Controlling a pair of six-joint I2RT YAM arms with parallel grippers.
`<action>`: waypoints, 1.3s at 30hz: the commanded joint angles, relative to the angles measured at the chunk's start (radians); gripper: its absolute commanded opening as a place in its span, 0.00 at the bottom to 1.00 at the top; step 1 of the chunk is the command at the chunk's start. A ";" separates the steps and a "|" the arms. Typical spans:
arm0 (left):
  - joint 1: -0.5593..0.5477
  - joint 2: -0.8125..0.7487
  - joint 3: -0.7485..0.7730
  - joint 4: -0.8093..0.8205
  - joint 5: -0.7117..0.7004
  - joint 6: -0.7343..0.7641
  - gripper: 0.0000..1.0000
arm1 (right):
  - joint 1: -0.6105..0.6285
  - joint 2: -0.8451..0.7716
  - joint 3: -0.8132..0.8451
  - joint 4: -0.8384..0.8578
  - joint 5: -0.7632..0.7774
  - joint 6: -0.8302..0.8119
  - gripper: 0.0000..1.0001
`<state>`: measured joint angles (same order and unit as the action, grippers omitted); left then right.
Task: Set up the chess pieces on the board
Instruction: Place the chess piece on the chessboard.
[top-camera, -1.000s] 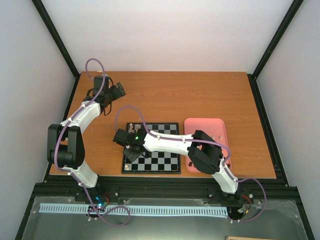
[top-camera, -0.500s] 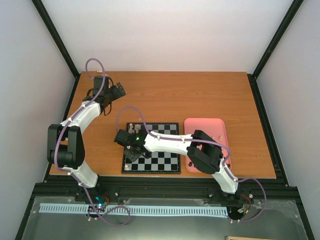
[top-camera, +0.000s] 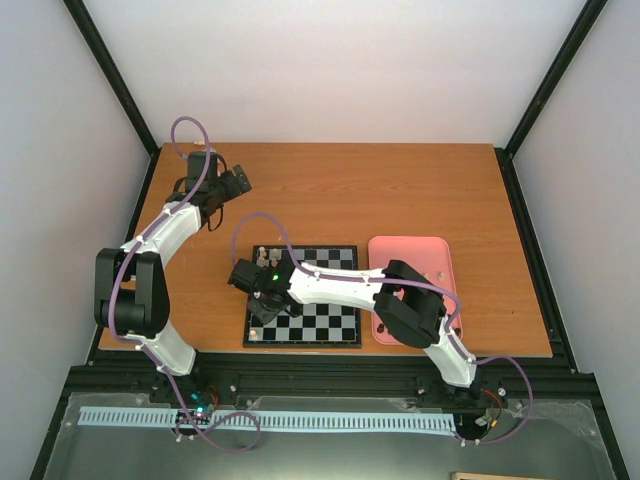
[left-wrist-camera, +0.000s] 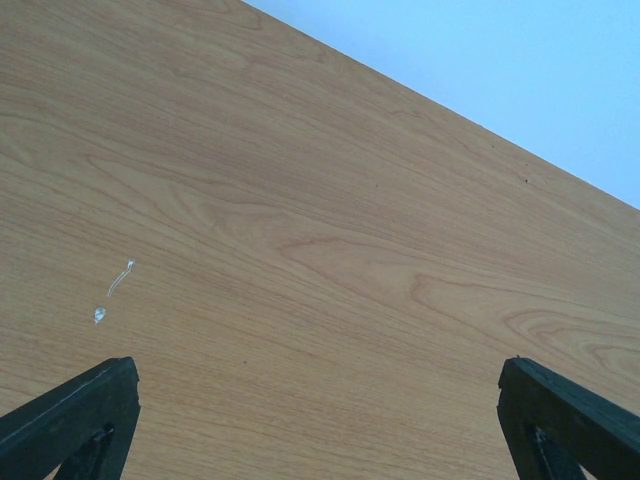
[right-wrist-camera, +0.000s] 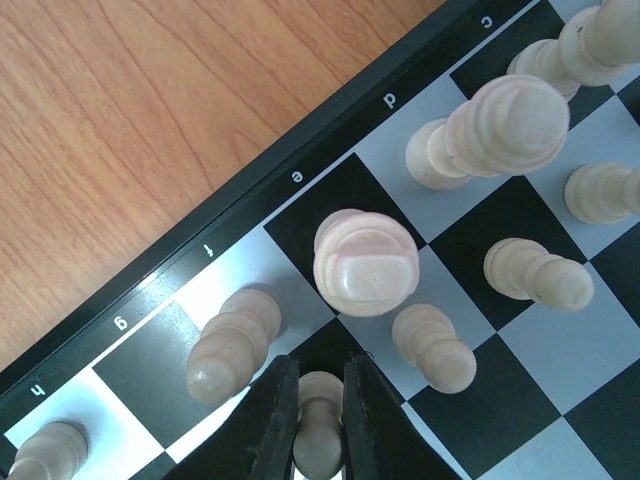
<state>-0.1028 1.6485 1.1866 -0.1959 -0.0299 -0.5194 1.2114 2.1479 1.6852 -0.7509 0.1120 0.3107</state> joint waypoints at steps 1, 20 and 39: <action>0.003 0.002 0.034 0.006 -0.003 0.012 1.00 | -0.004 0.015 -0.004 0.007 -0.007 -0.008 0.14; 0.003 0.001 0.033 0.007 0.000 0.012 1.00 | -0.003 0.000 -0.018 0.002 -0.009 -0.011 0.18; 0.003 -0.003 0.031 0.006 0.000 0.012 1.00 | 0.005 -0.091 -0.066 0.017 -0.019 -0.020 0.34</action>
<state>-0.1028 1.6485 1.1866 -0.1959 -0.0296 -0.5190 1.2118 2.1273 1.6291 -0.7429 0.0841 0.2947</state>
